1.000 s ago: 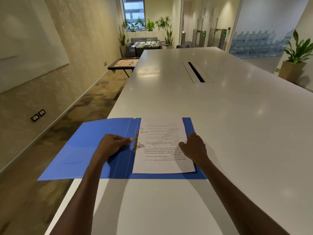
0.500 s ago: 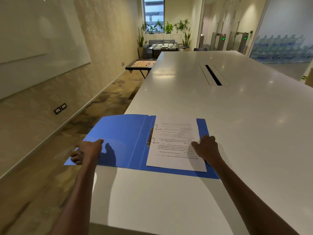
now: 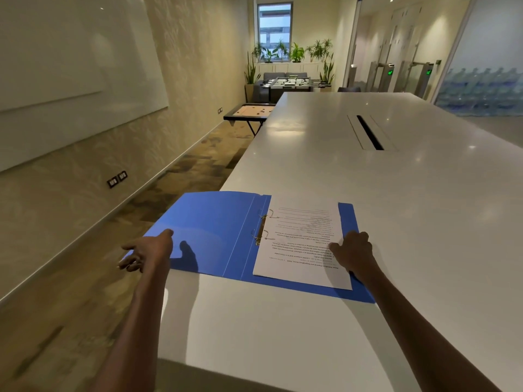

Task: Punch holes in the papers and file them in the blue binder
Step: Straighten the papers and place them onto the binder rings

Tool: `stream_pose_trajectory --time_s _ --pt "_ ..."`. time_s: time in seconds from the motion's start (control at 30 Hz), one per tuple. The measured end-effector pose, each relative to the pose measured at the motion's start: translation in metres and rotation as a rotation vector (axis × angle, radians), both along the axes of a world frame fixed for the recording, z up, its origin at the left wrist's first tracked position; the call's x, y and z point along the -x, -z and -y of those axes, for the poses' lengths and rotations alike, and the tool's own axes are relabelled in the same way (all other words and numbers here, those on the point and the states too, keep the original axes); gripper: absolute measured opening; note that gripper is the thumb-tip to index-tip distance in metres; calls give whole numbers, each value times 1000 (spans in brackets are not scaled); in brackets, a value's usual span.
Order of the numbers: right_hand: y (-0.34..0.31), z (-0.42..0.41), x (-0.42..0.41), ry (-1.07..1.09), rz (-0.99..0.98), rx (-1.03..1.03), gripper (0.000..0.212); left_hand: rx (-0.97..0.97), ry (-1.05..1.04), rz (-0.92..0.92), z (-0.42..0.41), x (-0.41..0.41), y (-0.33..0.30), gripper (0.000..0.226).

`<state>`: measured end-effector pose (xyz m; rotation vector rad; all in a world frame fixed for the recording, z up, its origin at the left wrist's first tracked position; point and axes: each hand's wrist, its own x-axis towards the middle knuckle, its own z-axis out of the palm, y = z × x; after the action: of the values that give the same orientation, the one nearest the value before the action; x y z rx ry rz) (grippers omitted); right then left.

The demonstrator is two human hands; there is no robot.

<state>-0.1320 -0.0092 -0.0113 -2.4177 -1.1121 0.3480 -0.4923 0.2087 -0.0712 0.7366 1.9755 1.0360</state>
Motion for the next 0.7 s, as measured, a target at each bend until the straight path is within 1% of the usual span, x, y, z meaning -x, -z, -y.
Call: stream_pose_trajectory --time_s 0.07,0.1,0.23,0.3,0.37,0.43,0.47,0.53,0.6,0.67,0.7 --pt "0 0 1 -1 -4 5 41 9 10 62 35 -15 -40 130" --pt "0 1 1 -3 -2 9 43 45 17 38 47 -24 -51 127" --pt "-1 2 2 -8 25 34 47 -8 83 -187 53 -42 -42 115" --pt "1 1 7 2 43 45 45 -56 198 -306 61 -54 -41 102" --pt "4 -3 17 11 112 12 36 -147 312 -408 70 -69 -40 83" --pt "4 -8 30 -21 206 -56 29 -279 413 -398 81 -87 -42 63" --pt "3 -11 38 -63 204 -104 27 -340 464 -373 87 -95 -42 55" --pt "1 -19 56 -191 160 -195 31 -427 552 -342 98 -108 -44 35" --pt "-3 -26 71 -315 83 -226 39 -487 636 -318 105 -120 -47 6" --pt "-3 -35 82 -399 23 -194 45 -517 695 -328 108 -128 -46 8" --pt "-1 -39 86 -421 1 -170 47 -525 710 -343 108 -131 -44 15"
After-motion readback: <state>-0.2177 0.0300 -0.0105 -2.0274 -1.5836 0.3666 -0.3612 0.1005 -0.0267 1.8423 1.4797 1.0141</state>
